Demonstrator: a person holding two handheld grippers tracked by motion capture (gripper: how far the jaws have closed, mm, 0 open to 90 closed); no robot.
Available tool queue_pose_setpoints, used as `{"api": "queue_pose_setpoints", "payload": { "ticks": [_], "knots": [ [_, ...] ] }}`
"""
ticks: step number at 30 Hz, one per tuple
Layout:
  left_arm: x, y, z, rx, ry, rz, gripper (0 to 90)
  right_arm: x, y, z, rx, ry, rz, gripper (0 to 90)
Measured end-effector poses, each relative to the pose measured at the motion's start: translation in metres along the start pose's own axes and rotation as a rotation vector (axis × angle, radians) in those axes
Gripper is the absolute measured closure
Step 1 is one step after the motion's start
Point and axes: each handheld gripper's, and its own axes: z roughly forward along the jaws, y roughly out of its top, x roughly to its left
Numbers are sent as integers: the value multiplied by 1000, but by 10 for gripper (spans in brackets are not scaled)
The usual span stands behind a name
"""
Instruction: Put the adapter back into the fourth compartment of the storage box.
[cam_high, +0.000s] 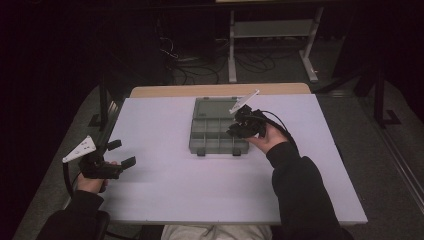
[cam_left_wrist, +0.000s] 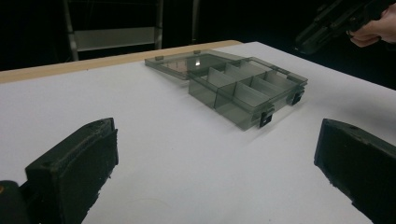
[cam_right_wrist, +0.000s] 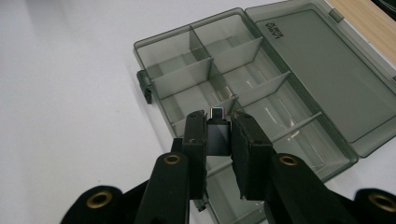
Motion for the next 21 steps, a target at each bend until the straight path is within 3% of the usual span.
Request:
{"api": "queue_pose_setpoints", "payload": {
  "ticks": [21],
  "knots": [
    [-1, 0, 0, -3, -2, 0, 0, -22, 10, 13, 26, -51, 19, 750]
  ]
}}
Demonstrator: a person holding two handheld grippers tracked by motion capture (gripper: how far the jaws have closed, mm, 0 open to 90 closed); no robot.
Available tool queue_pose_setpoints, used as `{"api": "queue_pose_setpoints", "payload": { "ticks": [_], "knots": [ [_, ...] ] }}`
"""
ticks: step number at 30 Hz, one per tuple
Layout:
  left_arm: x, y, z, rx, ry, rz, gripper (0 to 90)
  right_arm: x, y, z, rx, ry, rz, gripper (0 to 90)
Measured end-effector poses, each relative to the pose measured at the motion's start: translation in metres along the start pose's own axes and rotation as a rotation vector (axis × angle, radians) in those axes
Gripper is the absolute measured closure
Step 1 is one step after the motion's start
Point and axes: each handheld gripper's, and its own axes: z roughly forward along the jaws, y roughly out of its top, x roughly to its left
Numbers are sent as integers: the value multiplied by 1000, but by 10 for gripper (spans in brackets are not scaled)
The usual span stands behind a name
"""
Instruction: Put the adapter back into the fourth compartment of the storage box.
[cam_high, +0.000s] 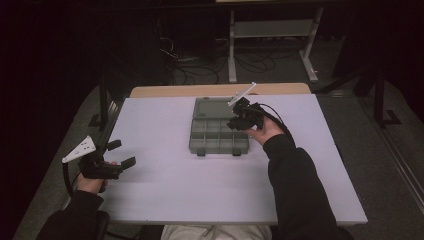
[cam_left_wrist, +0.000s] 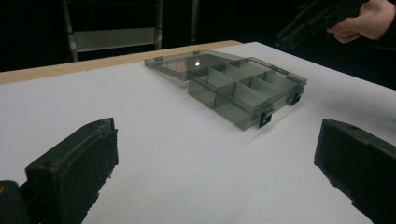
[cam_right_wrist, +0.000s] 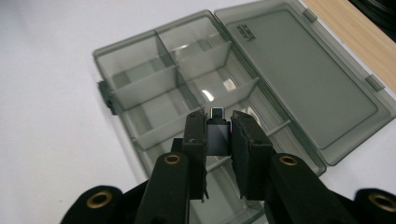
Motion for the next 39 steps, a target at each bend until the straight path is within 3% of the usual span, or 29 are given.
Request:
{"api": "queue_pose_setpoints", "payload": {
  "ticks": [4, 14, 21, 32, 39],
  "knots": [
    [0, 0, 1, 5, -2, 4, 0, -1, -1, 10, 31, -28, -12, 749],
    [0, 0, 0, 5, -3, 4, 0, -7, -3, 17, 28, -36, 9, 749],
    [0, 0, 0, 0, -2, 1, 0, -26, -12, 21, 32, -60, 69, 749],
    [0, 0, 0, 0, -3, 0, 0, -35, -16, 25, 27, -57, 104, 749],
    [1, -1, 0, 1, -2, -3, 0, -43, -22, 36, 44, -55, 136, 749]
  ]
}}
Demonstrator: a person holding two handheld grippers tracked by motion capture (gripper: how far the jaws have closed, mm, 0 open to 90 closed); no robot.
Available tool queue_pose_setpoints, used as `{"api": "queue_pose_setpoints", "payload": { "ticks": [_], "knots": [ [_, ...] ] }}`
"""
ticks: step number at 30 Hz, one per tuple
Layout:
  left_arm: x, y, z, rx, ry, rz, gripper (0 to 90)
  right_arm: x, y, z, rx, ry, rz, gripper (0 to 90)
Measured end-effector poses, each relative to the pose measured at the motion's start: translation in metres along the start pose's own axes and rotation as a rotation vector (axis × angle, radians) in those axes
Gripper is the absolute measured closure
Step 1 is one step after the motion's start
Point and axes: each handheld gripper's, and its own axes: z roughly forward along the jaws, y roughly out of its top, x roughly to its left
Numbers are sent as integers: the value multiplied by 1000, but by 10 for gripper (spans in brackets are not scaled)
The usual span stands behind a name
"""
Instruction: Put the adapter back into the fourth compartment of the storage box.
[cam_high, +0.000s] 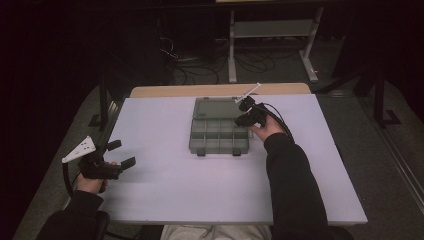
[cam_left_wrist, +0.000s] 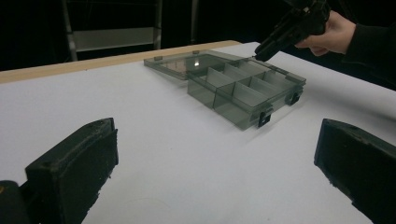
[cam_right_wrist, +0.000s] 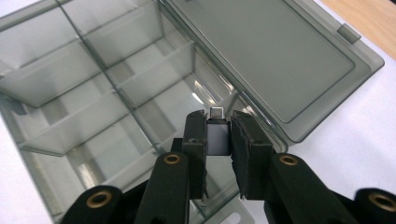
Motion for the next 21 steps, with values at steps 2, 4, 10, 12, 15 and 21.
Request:
{"api": "queue_pose_setpoints", "payload": {
  "ticks": [2, 4, 10, 12, 15, 21],
  "knots": [
    [0, 0, 0, 1, 1, 0, 0, -1, -1, 1, 4, 4, 4, 749],
    [0, 0, 0, 2, 1, -1, 0, -3, -2, 5, 13, 4, 3, 749],
    [0, 0, 0, 1, 1, -1, 0, -6, -4, 15, 39, 11, 5, 749],
    [0, 0, 0, 1, 1, -4, 0, -7, -5, 18, 46, 15, 3, 749],
    [1, 0, 0, -2, 5, -4, 0, -8, -4, 20, 48, 25, 11, 745],
    [1, 0, 0, -3, 5, -5, 0, -8, -5, 15, 32, 20, 25, 650]
  ]
}}
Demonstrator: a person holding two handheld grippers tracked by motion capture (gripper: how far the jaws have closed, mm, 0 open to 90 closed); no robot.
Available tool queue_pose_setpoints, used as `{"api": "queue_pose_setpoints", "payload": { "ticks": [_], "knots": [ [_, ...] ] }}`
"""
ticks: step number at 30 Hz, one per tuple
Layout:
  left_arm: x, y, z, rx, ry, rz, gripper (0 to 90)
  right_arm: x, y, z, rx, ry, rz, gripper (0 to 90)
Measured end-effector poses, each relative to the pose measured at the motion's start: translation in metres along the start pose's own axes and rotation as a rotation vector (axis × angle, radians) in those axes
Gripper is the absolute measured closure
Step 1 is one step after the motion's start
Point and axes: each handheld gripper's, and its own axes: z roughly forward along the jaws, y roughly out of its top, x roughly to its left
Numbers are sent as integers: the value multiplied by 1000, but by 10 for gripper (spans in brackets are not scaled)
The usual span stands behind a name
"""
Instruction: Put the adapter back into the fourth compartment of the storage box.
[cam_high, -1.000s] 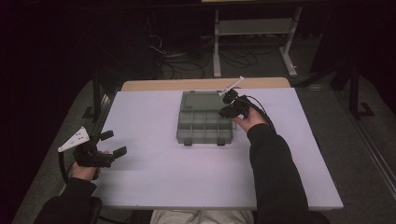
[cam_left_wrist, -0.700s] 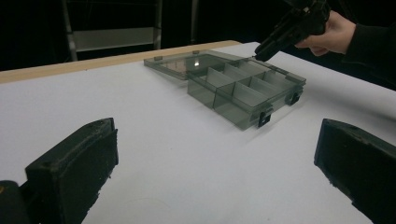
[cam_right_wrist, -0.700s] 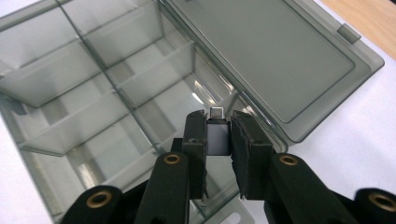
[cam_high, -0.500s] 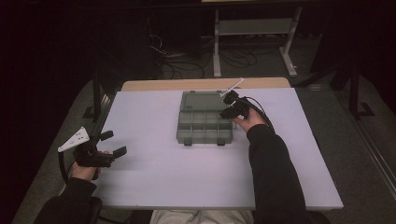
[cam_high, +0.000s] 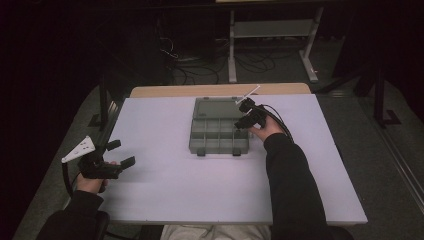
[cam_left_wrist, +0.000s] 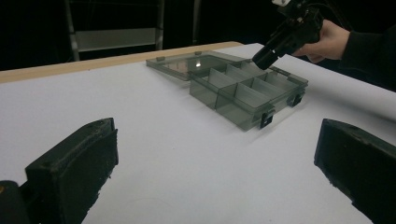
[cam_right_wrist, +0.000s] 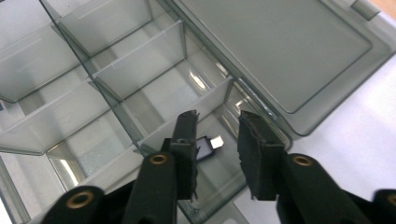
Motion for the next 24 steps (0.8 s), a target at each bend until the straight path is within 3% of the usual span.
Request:
{"api": "queue_pose_setpoints", "payload": {
  "ticks": [3, 4, 5, 8, 11, 12, 13, 15, 24],
  "knots": [
    [0, 0, 0, -1, -1, 0, 0, 0, -1, -3, -3, -19, -1, 625],
    [0, 0, 0, -1, -1, 0, 0, 0, -1, -3, -3, -19, -1, 584],
    [-1, 0, 0, -6, -4, -3, 0, -3, -2, -12, -29, -36, 17, 460],
    [0, 0, 0, -5, -5, -5, 0, -4, -3, -20, -49, -35, 31, 360],
    [-1, 0, 0, -4, -5, -6, 0, -5, -4, -22, -53, -32, 37, 320],
    [0, 0, 0, -1, -7, -7, 0, -7, -6, -27, -59, -56, 51, 88],
    [0, 0, 0, -1, -7, -7, 0, -7, -6, -27, -59, -56, 51, 88],
    [-1, 0, 0, 0, -7, -6, 0, -7, -8, -29, -58, -73, 63, 0],
    [-1, 0, 0, 0, -3, -5, 0, -2, -14, -43, -105, -49, 76, 0]
  ]
}}
